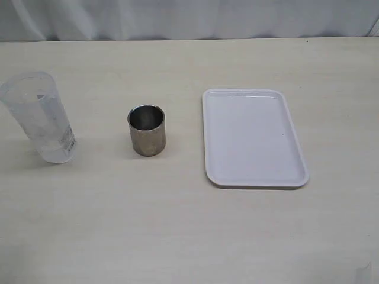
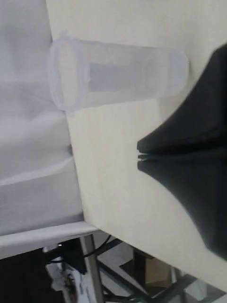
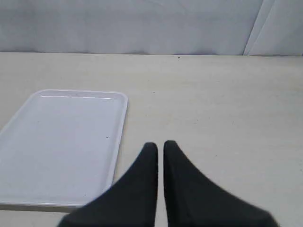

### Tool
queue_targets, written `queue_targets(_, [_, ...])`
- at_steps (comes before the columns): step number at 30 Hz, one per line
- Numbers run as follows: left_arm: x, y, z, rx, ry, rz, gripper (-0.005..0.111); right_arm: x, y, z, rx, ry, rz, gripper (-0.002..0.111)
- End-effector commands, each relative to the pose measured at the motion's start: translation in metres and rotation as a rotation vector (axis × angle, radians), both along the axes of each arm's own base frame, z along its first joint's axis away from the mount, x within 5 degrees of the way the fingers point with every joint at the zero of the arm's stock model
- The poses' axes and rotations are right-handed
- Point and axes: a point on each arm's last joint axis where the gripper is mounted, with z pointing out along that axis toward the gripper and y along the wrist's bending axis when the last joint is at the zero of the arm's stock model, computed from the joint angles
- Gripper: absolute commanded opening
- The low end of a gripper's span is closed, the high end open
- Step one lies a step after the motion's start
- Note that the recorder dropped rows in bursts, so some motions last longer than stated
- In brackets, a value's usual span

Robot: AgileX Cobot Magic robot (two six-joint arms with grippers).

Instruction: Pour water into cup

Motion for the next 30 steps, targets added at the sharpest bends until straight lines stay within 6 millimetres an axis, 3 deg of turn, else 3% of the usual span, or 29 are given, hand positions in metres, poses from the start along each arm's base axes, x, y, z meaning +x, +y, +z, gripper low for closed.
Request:
queue_targets(1, [0.002, -0.004, 0.017, -0.032, -0.198, -0.037, 0.0, 0.001, 0.0, 0.002, -0.035, -0.034, 0.003, 0.004])
queue_targets(5, [0.001, -0.005, 0.031, -0.221, -0.359, -0.048, 0.0, 0.003, 0.002, 0.016, -0.034, -0.191, 0.028, 0.004])
queue_targets(12, [-0.006, -0.004, 0.053, -0.351, -0.618, -0.078, 0.0, -0.002, 0.008, 0.049, -0.035, -0.558, 0.086, 0.004])
queue_targets(16, [-0.01, -0.003, 0.061, -0.356, -0.716, -0.094, 0.002, -0.007, 0.008, 0.061, 0.126, -0.699, 0.107, 0.004])
queue_targets(19, [-0.01, -0.004, 0.062, -0.351, -0.718, -0.096, 0.018, -0.007, 0.009, 0.062, 0.131, -0.705, 0.11, 0.005])
queue_targets(20, [-0.011, -0.004, 0.064, -0.35, -0.727, -0.098, 0.029, -0.007, 0.009, 0.062, 0.127, -0.705, 0.111, 0.007])
queue_targets(23, [-0.013, -0.003, 0.068, -0.366, -0.784, -0.11, 0.071, -0.008, 0.01, 0.064, 0.128, -0.737, 0.126, 0.024])
queue_targets(26, [-0.009, -0.003, 0.07, -0.367, -0.778, -0.106, 0.1, -0.01, 0.01, 0.068, 0.128, -0.778, 0.135, 0.058])
queue_targets(28, [-0.002, -0.004, 0.069, -0.349, -0.747, -0.11, 0.105, -0.011, 0.011, 0.069, 0.127, -0.798, 0.139, 0.078])
queue_targets(30, [0.006, -0.008, 0.068, -0.314, -0.71, -0.146, 0.105, -0.01, 0.011, 0.07, 0.137, -0.804, 0.142, 0.084])
